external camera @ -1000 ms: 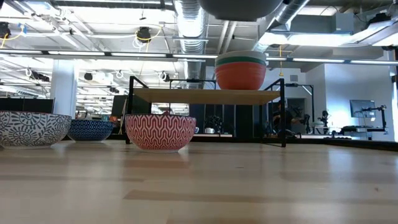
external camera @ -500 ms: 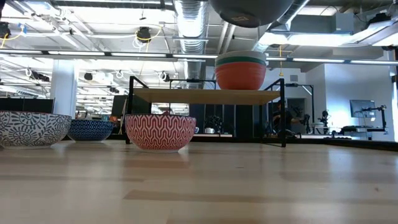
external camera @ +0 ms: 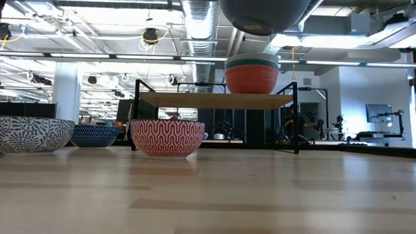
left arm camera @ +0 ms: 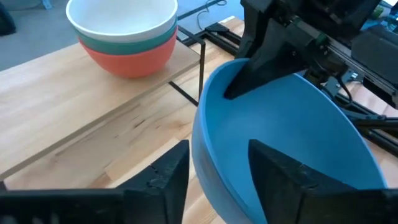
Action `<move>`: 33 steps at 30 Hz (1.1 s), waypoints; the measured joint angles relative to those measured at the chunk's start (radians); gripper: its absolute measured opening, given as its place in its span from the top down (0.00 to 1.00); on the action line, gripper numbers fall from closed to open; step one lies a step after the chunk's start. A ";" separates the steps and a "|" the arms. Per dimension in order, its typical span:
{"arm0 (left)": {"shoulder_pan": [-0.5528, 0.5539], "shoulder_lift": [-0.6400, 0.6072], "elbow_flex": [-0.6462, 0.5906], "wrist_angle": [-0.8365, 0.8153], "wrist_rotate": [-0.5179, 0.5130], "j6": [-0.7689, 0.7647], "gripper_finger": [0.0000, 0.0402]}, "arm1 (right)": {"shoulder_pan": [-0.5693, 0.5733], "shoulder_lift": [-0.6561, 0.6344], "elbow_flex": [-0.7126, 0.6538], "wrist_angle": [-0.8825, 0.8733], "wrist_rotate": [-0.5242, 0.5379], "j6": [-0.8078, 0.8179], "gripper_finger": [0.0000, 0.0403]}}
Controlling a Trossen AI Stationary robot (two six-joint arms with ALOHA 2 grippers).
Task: Place and stack bowls onto a shelf
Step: Stack the blue bowl on top of the white bowl on the shelf
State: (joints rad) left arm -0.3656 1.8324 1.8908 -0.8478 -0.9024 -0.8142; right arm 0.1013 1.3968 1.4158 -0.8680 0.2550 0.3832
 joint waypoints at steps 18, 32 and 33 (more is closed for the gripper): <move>-0.016 -0.077 0.000 -0.018 -0.059 0.113 0.58 | -0.066 -0.005 0.000 -0.056 -0.091 0.011 0.94; -0.071 -0.076 -0.032 -0.213 -0.125 -0.061 0.58 | -0.113 -0.061 0.015 -0.050 -0.127 0.007 0.94; -0.072 -0.076 -0.032 -0.225 -0.126 -0.066 0.58 | -0.120 -0.068 0.023 -0.047 -0.127 0.006 0.94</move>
State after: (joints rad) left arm -0.4377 1.7565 1.8587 -1.0727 -1.0287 -0.8799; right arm -0.0187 1.3291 1.4390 -0.9155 0.1280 0.3891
